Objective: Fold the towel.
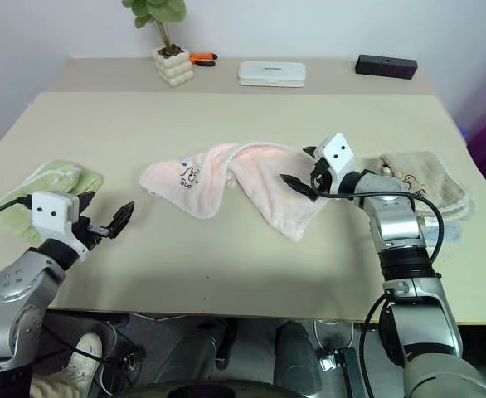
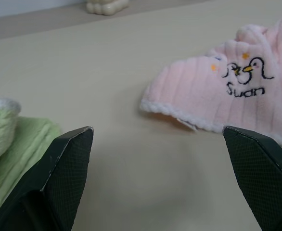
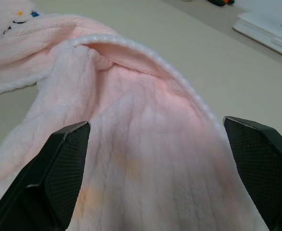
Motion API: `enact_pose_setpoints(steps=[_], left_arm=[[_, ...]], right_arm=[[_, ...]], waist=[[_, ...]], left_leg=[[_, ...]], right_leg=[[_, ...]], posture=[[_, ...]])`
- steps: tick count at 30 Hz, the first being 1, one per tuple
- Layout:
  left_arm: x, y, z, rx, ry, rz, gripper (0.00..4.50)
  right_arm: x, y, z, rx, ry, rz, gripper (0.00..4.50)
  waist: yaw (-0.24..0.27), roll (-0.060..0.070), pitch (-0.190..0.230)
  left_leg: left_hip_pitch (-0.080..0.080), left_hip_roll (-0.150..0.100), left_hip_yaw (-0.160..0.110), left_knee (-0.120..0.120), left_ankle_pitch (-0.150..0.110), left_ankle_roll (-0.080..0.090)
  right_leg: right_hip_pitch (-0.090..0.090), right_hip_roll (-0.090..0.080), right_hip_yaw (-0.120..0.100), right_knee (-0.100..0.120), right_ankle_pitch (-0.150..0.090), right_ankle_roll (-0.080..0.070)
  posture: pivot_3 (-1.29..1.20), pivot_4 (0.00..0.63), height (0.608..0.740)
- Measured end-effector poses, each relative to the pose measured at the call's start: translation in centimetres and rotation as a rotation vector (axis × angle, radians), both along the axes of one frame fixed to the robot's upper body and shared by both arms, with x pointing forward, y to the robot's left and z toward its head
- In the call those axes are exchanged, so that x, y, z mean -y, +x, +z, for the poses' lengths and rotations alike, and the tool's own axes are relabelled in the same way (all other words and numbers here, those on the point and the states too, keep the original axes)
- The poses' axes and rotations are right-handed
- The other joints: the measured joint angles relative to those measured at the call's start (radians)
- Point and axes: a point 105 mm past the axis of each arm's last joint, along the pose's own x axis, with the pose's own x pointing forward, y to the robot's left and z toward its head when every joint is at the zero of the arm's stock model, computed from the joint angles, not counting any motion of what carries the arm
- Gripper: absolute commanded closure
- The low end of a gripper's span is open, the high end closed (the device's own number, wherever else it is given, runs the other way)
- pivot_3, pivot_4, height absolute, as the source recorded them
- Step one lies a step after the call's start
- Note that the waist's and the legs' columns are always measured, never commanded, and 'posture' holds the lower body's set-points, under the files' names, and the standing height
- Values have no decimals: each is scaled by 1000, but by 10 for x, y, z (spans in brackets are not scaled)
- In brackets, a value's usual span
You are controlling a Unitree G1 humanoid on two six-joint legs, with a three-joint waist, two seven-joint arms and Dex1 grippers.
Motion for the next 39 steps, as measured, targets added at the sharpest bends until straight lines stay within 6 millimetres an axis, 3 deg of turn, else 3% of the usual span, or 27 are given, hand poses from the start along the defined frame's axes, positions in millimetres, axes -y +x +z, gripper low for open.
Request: enact_pose_setpoints(steps=[11,20,26,29,33,39], left_arm=[[1,2,1,8,3,-4,96],[19,9,2,8,52,-104,96],[46,10,-1,-14,88,-273,96],[72,9,-8,-55,153,-432,96],[110,26,-16,-73,248,-559,96],[131,50,-35,-138,378,-599,96]], right_arm=[[1,0,-1,-11,2,-7,0],[0,0,1,0,6,-24,0],[-5,-6,1,-33,44,-13,0],[-7,-12,-2,-37,47,-5,0],[-15,-21,-5,-34,49,10,0],[-13,-27,-11,-46,55,-28,0]], waist=[[-2,0,0],[0,0,0],[-1,0,0],[1,0,0],[2,0,0],[-7,0,0]], left_leg=[[1,2,3,-1,1,-1],[1,2,3,0,1,-1],[1,2,4,-1,1,-1],[1,2,4,0,1,-1],[1,2,4,0,1,0],[1,3,4,-1,1,-1]], right_leg=[[-1,1,3,1,0,0],[-1,1,3,1,0,0],[-2,2,4,1,0,0],[-1,2,4,1,0,0],[-1,2,4,1,0,0],[-2,3,5,3,0,0]], posture=[[0,150,740],[0,150,740],[0,150,740],[0,150,740],[0,150,740],[0,150,740]])
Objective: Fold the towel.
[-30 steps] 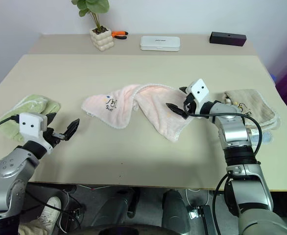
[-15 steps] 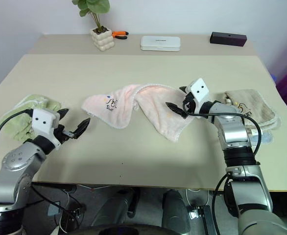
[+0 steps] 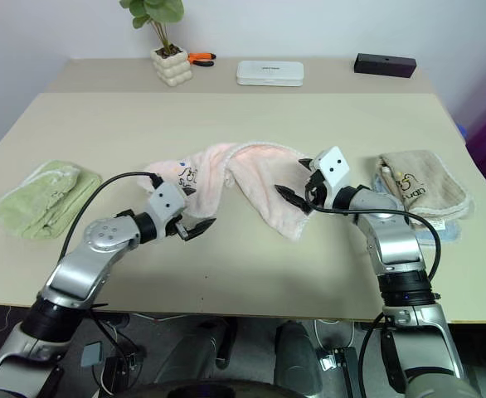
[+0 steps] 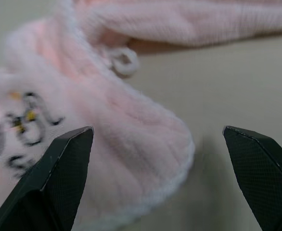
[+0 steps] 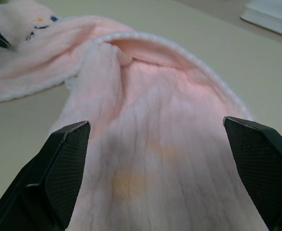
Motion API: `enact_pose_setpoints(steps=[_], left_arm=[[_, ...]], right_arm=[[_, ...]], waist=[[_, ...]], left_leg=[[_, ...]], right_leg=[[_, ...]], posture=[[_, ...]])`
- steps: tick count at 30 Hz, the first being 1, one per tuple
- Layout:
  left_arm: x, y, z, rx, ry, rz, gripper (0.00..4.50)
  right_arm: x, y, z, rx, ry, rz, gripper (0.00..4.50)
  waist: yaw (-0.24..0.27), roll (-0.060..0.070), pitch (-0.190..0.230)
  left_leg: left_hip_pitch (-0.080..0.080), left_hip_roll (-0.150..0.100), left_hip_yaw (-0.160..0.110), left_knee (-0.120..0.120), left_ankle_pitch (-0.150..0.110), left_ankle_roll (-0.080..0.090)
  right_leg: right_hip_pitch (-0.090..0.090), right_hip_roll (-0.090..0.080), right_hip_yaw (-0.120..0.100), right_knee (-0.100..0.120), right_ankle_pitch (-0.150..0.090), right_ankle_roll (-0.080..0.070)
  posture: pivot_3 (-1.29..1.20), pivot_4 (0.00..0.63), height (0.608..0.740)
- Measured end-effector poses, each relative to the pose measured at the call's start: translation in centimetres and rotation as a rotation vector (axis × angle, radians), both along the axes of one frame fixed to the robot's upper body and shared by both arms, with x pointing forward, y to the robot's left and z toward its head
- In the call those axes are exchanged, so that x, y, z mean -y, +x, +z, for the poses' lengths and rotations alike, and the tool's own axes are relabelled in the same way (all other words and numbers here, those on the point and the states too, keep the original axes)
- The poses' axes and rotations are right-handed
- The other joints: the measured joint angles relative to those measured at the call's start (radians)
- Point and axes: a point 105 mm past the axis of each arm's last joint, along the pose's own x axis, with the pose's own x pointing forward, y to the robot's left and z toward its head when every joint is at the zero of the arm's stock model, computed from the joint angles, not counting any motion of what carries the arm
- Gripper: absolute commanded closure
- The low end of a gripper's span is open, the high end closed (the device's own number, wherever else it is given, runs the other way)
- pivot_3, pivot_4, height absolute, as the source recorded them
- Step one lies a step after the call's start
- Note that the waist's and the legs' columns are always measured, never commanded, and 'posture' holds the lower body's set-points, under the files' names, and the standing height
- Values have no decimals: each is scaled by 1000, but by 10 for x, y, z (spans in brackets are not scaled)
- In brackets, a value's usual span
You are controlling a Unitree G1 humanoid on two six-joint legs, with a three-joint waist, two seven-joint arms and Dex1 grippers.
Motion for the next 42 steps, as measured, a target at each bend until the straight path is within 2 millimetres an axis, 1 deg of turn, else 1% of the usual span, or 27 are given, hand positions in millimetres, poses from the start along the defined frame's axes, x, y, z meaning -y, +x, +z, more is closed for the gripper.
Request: enact_pose_setpoints(steps=[5,7,8,10,11,13,15,20,22,23,24,26,28,30,33,35,38,40,42], left_arm=[[9,8,1,-5,1,-4,96],[13,9,0,-10,-7,-4,614],[14,9,0,-13,-12,-5,922],[16,8,-3,-22,-21,-6,1891],[15,8,-3,-24,-21,-4,2471],[13,9,-5,-25,-19,8,3322],[9,9,-6,-25,-24,27,4462],[-4,10,-3,-7,-30,75,4462],[-16,10,0,10,-41,121,4462],[-23,10,3,22,-54,148,4462],[-34,8,11,43,-89,184,4462],[-52,2,28,96,-127,226,4462],[-68,-5,37,127,-129,256,4462],[-74,-11,39,128,-134,259,4462],[-82,-22,35,104,-140,263,4462],[-90,-25,37,105,-137,282,4462],[-96,-26,42,124,-138,299,4462],[-96,-27,43,124,-141,297,4500],[-96,-30,41,117,-140,296,4500]], right_arm=[[2,1,2,4,0,-18,0],[2,1,2,8,1,-22,0],[2,1,3,10,1,-24,0],[0,0,7,24,2,-20,0],[-1,-1,8,28,4,-17,0],[-1,-1,9,26,4,-17,0],[1,-1,9,22,-1,-21,0],[3,2,12,27,-6,-35,0],[4,7,17,30,-6,-45,0],[7,11,17,23,-7,-58,0],[12,18,18,3,-17,-76,0],[28,29,16,-44,-50,-122,0],[37,37,13,-103,-55,-153,0],[42,44,6,-159,-57,-181,0],[55,56,-5,-242,-68,-242,0],[62,59,-11,-273,-87,-265,0],[64,60,-19,-297,-117,-258,0],[65,62,-18,-294,-127,-255,505],[65,62,-18,-294,-125,-247,1349]], waist=[[2,0,0],[6,0,0],[7,0,0],[7,0,0],[6,0,0],[2,0,0],[-1,0,0],[-5,0,0],[-13,0,0],[-16,0,0],[-20,0,0],[-21,0,0],[-20,0,0],[-18,0,0],[-18,0,0],[-17,0,0],[-18,0,0],[-18,0,0],[-19,0,0]], left_leg=[[0,0,0,1,0,0],[0,0,0,1,0,0],[0,0,0,1,0,0],[0,0,0,1,0,0],[0,0,0,1,0,0],[1,0,0,1,0,0],[1,0,0,1,0,0],[1,0,0,1,0,0],[1,0,0,1,0,0],[1,0,0,1,0,0],[1,1,0,1,0,0],[1,1,1,1,0,0],[1,1,1,0,0,0],[1,1,1,0,0,0],[1,1,2,1,0,0],[1,1,2,0,0,0],[1,1,2,1,0,0],[1,1,2,1,0,0],[1,1,2,1,0,0]], right_leg=[[1,0,0,0,0,0],[1,0,0,0,0,0],[1,0,0,0,0,0],[1,0,0,0,0,0],[1,0,0,0,0,0],[1,0,0,0,0,0],[1,0,0,0,0,0],[1,0,0,0,0,0],[1,0,0,0,0,0],[1,0,0,0,0,0],[1,1,0,0,0,0],[1,1,0,0,0,0],[1,1,1,0,0,0],[1,1,1,0,0,0],[1,1,2,0,0,-1],[1,1,2,0,0,-1],[1,1,2,0,0,-1],[1,1,2,0,0,-1],[1,1,2,0,0,-1]], posture=[[0,150,740],[0,150,740],[0,150,740],[0,150,740],[0,150,740],[0,150,740],[0,150,740],[0,150,740],[0,150,740],[0,150,740],[0,150,740],[0,150,740],[0,150,740],[0,150,740],[0,150,740],[0,150,740],[0,150,740],[0,150,740],[0,150,740]])
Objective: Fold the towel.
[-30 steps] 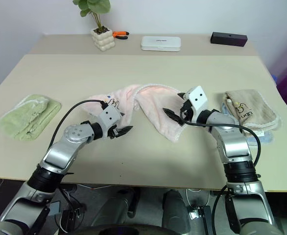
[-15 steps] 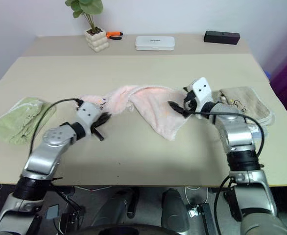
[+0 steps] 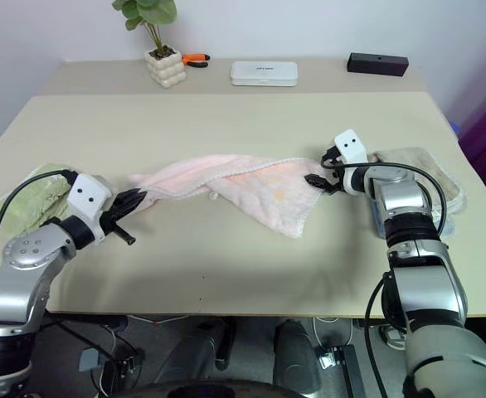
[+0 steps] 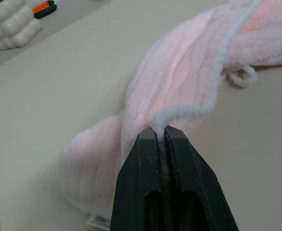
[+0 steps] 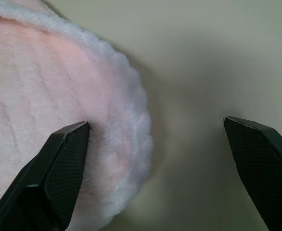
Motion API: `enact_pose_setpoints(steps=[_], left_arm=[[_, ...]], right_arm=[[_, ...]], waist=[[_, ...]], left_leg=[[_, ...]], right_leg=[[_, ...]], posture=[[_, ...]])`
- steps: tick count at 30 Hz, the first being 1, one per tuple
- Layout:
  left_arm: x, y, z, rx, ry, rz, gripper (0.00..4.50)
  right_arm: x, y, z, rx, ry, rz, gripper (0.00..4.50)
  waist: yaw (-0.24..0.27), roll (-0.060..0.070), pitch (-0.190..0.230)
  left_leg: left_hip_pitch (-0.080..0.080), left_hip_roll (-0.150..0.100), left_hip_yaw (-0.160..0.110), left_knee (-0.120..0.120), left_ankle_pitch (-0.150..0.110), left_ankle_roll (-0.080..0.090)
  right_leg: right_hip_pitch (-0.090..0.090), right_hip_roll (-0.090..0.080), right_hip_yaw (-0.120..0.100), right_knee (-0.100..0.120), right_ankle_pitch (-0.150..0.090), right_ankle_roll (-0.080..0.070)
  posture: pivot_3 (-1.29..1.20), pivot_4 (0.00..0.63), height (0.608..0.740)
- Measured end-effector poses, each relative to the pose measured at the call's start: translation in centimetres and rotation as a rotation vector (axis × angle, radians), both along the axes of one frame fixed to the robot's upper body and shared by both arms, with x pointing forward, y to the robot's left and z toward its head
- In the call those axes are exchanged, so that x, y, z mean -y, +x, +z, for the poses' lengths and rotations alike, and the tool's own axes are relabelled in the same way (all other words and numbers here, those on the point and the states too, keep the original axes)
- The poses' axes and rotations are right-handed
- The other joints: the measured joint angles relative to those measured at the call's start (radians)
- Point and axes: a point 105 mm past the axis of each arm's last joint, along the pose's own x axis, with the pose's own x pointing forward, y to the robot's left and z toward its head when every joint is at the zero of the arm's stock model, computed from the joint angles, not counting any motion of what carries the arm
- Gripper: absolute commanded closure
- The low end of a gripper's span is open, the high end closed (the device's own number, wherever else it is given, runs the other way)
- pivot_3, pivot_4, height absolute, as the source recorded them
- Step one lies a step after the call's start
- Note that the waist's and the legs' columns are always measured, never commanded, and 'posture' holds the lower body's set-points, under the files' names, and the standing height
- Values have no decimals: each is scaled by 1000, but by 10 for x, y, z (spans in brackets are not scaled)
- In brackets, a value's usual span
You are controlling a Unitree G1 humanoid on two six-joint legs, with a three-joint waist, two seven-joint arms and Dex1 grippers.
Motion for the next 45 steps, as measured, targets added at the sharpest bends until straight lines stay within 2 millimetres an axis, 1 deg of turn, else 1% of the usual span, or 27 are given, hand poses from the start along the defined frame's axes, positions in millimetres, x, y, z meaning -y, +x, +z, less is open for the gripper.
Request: enact_pose_setpoints(steps=[2,3,5,6,8,11,13,14,16,17,19,20,21,23,24,25,26,27,28,31,33,35,38,39,41,42,45], left_arm=[[0,-1,-2,-7,0,1,4500],[0,-1,-2,-7,0,1,4500],[-1,-1,-2,-7,4,2,4500],[-1,-1,-1,-7,6,3,4500],[-3,0,-1,-8,3,11,4500],[-10,10,0,-7,-11,44,4500],[-20,24,9,23,-27,91,4500],[-25,35,18,58,-38,115,4500],[-33,55,42,142,-54,162,4500],[-36,65,57,195,-63,183,4500],[-42,83,98,334,-90,227,4500],[-44,89,116,392,-109,242,4500],[-48,95,143,476,-145,266,4500],[-56,93,176,580,-164,285,4500],[-60,89,187,619,-163,289,4500],[-65,85,192,640,-163,288,4500],[-68,82,191,635,-160,283,4500],[-72,79,184,617,-157,276,4500],[-74,74,171,578,-156,259,4500],[-74,56,124,415,-135,195,4500],[-73,38,95,307,-133,156,4500],[-74,20,76,225,-128,135,4500],[-77,-19,43,49,-143,112,4500],[-77,-28,35,-4,-162,107,4500],[-73,-51,18,-137,-170,64,4500],[-71,-60,11,-190,-167,46,4500],[-65,-73,6,-266,-173,2,4500]], right_arm=[[-1,0,0,-1,3,10,2407],[-2,0,0,4,2,15,2822],[-2,0,1,11,1,21,3979],[-2,0,2,14,0,24,4470],[-4,1,7,36,-5,35,4470],[-5,4,20,95,-21,42,4470],[-7,10,39,168,-35,42,4470],[-8,14,55,229,-45,36,4470],[-11,23,89,348,-67,27,4470],[-13,26,107,412,-75,22,4470],[-19,30,151,559,-83,12,4470],[-20,31,168,613,-83,4,4470],[-23,30,189,684,-82,2,4470],[-28,26,212,764,-78,19,4470],[-29,24,218,786,-76,28,4470],[-31,21,219,794,-75,51,4470],[-33,18,217,791,-77,81,4470],[-35,15,212,784,-78,115,4470],[-37,10,204,767,-82,160,4470],[-35,-7,172,666,-88,269,4470],[-32,-23,144,565,-92,338,4470],[-29,-40,120,464,-93,404,4470],[-13,-75,75,237,-87,477,4470],[-11,-82,66,184,-79,491,4470],[-9,-99,54,100,-78,539,4470],[-6,-104,53,76,-86,549,4470],[-3,-110,58,65,-97,566,4470]], waist=[[0,0,0],[0,0,0],[1,0,0],[1,0,0],[0,0,0],[1,0,0],[1,0,0],[1,0,0],[1,0,1],[1,0,1],[0,-1,1],[-1,-1,1],[-1,-2,1],[-7,-2,1],[-10,-2,1],[-15,-1,1],[-20,-1,1],[-24,-1,1],[-27,-1,1],[-31,-1,1],[-29,-1,1],[-26,-1,1],[-21,0,1],[-19,0,1],[-21,0,1],[-21,0,1],[-19,0,1]], left_leg=[[0,0,0,0,0,0],[0,0,0,0,0,0],[0,0,0,0,0,0],[0,0,0,0,0,0],[0,0,0,0,0,0],[0,0,0,0,0,0],[0,0,0,0,1,-1],[0,0,0,0,1,-1],[-1,0,0,0,1,-2],[-1,0,0,0,2,-3],[-2,0,0,0,4,-7],[-2,0,0,0,4,-7],[-3,0,0,0,4,-7],[-3,0,2,-1,4,-7],[-3,0,2,-1,4,-6],[-3,0,3,-1,3,-6],[-3,0,3,-2,3,-6],[-3,0,3,-2,3,-6],[-3,0,3,-2,3,-6],[-4,0,4,-1,3,-6],[-4,1,3,0,2,-4],[-4,2,3,0,1,-1],[-2,2,3,0,0,-1],[-2,2,3,0,0,-1],[-2,4,5,1,0,-1],[-2,4,7,1,0,-1],[-2,7,10,1,0,-1]], right_leg=[[0,0,0,0,0,0],[0,0,0,0,0,0],[0,0,0,0,0,0],[0,0,0,0,0,0],[0,0,0,0,0,0],[-1,0,0,1,0,0],[-1,1,0,1,0,0],[-1,1,0,1,0,0],[-2,1,0,1,1,0],[-2,1,0,1,1,0],[-3,1,0,1,1,1],[-3,1,0,1,1,1],[-4,1,0,0,1,1],[-4,0,0,-1,1,1],[-4,0,1,-1,1,1],[-4,0,1,-1,1,2],[-4,0,1,-1,1,2],[-5,0,1,-1,1,2],[-5,0,2,-1,1,2],[-7,1,3,1,1,2],[-7,1,3,3,1,1],[-8,2,4,4,2,0],[-6,1,5,3,2,-1],[-6,2,5,3,2,-1],[-7,0,5,3,0,-4],[-7,0,5,3,0,-4],[-6,0,6,2,0,-6]], posture=[[0,150,740],[0,150,740],[0,150,740],[0,150,740],[0,150,740],[0,150,740],[0,150,740],[0,150,740],[0,150,740],[0,150,740],[0,150,740],[0,150,740],[0,150,740],[0,150,740],[0,150,740],[0,150,740],[0,150,740],[0,150,740],[0,150,740],[0,150,740],[0,150,740],[0,150,740],[0,150,740],[0,150,740],[0,150,740],[0,150,740],[0,150,740]])
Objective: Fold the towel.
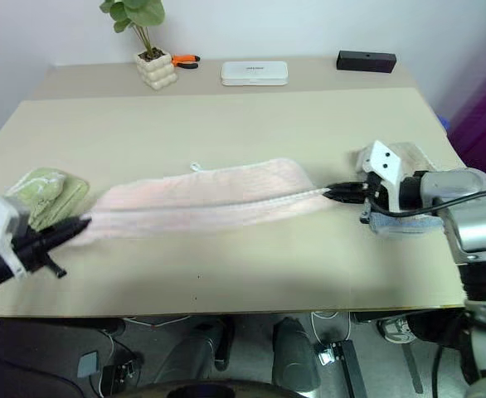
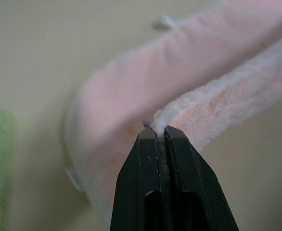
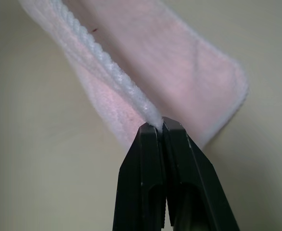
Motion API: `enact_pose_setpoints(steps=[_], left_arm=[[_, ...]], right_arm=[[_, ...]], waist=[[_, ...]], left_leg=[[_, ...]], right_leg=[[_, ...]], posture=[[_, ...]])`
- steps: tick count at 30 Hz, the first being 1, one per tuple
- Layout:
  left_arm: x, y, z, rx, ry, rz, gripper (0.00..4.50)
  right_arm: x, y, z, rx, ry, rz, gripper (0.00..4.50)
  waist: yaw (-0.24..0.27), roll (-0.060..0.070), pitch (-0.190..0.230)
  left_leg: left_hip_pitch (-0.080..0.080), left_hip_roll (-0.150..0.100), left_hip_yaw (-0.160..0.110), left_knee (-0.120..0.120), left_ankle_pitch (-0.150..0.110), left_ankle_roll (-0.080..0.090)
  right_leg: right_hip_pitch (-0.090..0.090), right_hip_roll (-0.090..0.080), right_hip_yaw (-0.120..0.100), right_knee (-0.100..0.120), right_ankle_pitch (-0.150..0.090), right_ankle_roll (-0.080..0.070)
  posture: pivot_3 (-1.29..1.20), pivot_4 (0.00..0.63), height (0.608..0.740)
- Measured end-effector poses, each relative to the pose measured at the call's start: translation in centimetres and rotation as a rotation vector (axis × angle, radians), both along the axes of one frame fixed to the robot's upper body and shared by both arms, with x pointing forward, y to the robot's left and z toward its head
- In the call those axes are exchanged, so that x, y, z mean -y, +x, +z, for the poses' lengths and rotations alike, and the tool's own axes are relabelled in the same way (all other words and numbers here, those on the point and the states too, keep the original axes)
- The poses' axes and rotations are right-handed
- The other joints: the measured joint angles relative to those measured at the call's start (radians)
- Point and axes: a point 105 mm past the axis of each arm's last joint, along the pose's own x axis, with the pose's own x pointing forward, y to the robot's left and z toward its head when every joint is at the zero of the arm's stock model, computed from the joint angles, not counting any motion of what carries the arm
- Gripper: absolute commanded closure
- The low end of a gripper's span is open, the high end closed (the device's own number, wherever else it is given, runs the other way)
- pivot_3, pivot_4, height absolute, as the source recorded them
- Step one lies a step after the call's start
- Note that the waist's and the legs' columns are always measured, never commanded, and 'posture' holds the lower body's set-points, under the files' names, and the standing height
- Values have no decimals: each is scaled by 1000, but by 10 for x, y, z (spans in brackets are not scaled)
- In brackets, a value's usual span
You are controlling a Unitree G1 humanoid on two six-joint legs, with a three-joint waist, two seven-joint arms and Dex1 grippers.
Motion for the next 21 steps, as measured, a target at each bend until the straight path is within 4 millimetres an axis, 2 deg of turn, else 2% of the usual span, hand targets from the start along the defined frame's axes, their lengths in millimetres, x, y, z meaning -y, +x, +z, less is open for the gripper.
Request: enact_pose_setpoints(steps=[2,5,9,13,17,21], left_arm=[[0,-2,0,-23,1,-15,4500],[-2,6,5,11,3,-5,4500],[-8,31,10,85,33,33,4500],[-18,60,7,117,32,82,4500],[-25,78,-2,109,41,115,4500],[-29,86,-14,90,56,131,4500]], right_arm=[[0,-1,2,5,-4,7,4470],[-3,6,4,37,1,-2,4470],[-11,33,7,129,0,-49,4470],[-22,66,0,189,-20,-96,4470],[-29,86,-7,206,-25,-119,4470],[-35,98,-12,224,-45,-125,4470]], waist=[[2,0,0],[8,0,0],[18,0,0],[20,0,0],[17,-1,0],[14,-1,0]], left_leg=[[0,1,2,0,0,0],[0,1,5,0,0,1],[0,3,8,0,0,1],[0,3,9,-1,0,1],[-1,3,9,-2,0,0],[0,4,10,-2,1,-2]], right_leg=[[0,0,0,-1,0,0],[-1,0,2,-2,0,0],[-2,0,3,-2,2,-1],[-3,4,4,-2,4,2],[-5,4,5,-2,5,3],[-6,6,7,-1,7,4]], posture=[[0,150,740],[0,150,740],[0,150,740],[0,150,740],[0,150,740],[0,150,740]])
